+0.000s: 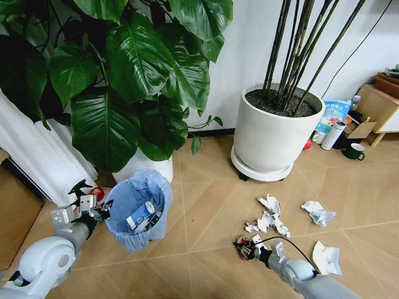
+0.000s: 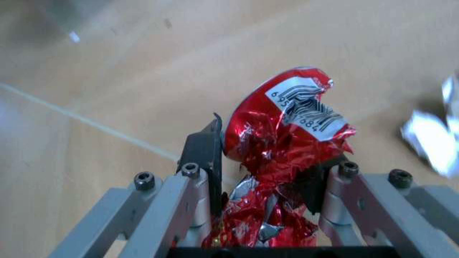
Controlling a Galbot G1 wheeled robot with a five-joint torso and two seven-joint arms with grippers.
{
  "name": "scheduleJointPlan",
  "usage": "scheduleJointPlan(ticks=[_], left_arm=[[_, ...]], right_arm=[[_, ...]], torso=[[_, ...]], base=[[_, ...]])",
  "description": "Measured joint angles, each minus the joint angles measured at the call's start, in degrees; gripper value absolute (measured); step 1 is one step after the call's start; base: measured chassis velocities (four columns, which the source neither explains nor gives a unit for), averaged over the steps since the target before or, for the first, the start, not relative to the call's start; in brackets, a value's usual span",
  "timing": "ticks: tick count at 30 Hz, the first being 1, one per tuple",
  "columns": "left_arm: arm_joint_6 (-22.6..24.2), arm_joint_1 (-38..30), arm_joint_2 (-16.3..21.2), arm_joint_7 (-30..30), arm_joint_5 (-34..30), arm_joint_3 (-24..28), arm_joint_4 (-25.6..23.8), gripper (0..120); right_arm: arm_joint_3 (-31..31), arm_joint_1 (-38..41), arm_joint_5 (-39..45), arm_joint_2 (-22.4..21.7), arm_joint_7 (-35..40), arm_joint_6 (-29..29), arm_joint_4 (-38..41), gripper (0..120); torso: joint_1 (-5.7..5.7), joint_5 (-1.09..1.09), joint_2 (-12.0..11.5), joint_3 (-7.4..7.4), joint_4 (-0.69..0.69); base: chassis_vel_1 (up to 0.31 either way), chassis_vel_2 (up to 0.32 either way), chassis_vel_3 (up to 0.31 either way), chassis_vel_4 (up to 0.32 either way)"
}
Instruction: Pick up the trash bin and place the garbage on the floor into it.
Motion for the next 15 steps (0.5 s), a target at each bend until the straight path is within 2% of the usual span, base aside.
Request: scheduleJointPlan(ticks=[7, 11, 15], left_arm=[[-0.1, -0.3, 0.0, 0.1, 0.3, 0.8, 0.3, 0], [-0.1, -0.3, 0.2, 0.2, 0.3, 1.1, 0.3, 0], [-0.1, -0.2, 0.4, 0.3, 0.4, 1.5, 0.5, 0]], right_arm=[[3.6, -2.3, 2.8, -2.0, -0.3, 0.6, 9.1, 26], [6.9, -2.5, 2.7, -2.6, -3.9, 3.3, 14.2, 26], [7.2, -0.8, 4.4, -2.8, -8.1, 5.9, 17.4, 26]], torso=[[0.00, -0.01, 0.0, 0.00, 0.00], [0.00, -0.02, 0.0, 0.00, -0.01], [0.00, -0.02, 0.0, 0.00, -0.01]], base=[[0.000, 0.000, 0.000, 0.000], [0.000, 0.000, 0.000, 0.000], [0.000, 0.000, 0.000, 0.000]])
